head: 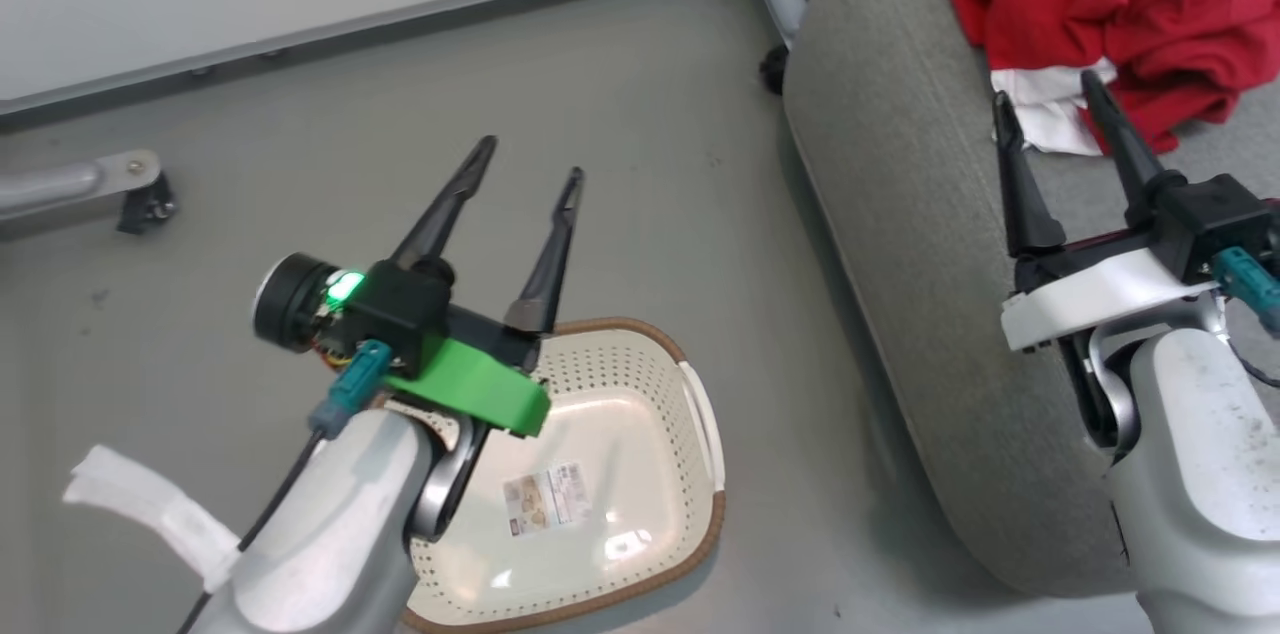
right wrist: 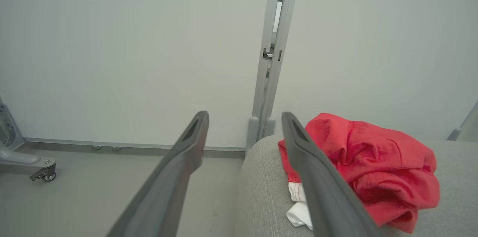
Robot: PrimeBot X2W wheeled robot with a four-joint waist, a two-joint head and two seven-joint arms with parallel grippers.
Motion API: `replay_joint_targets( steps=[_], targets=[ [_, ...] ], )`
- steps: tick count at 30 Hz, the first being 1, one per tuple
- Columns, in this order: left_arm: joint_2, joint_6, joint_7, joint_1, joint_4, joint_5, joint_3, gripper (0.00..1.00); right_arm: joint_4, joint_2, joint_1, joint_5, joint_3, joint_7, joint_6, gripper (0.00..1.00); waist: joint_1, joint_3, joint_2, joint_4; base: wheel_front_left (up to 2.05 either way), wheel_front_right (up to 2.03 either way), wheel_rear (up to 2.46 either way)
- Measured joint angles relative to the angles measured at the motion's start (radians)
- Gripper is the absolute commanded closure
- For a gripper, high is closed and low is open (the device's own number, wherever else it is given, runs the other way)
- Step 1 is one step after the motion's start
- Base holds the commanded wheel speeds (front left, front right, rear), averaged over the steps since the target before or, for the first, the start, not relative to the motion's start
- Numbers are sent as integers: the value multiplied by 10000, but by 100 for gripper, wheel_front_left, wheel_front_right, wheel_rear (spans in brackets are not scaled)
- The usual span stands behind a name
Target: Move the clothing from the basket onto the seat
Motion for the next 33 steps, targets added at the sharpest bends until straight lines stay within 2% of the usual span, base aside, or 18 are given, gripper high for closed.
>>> replay_joint_targets(
  steps=[7, 15, 26, 33],
  targets=[
    [307, 174, -15, 934, -148, -33, 1473, 0, -242, 395, 256, 100, 447, 0, 0, 0, 0, -576, 0, 713, 0, 0, 0],
    [328, 347, -15, 2267, -362, -48, 3014, 0, -550, 742, 1040, 67, 779, 0, 0, 0, 0, -1242, 0, 1293, 0, 0, 0],
    [-35, 316, -15, 3872, -414, 244, 4065, 0, -1283, 1035, 2931, -272, 593, 0, 0, 0, 0, -2000, 0, 1688, 0, 0, 0],
    [-257, 79, -15, 4378, -378, 443, 4305, 0, -1532, 1093, 3958, -441, 209, 0, 0, 0, 0, -2388, 0, 1796, 0, 0, 0]
  ],
)
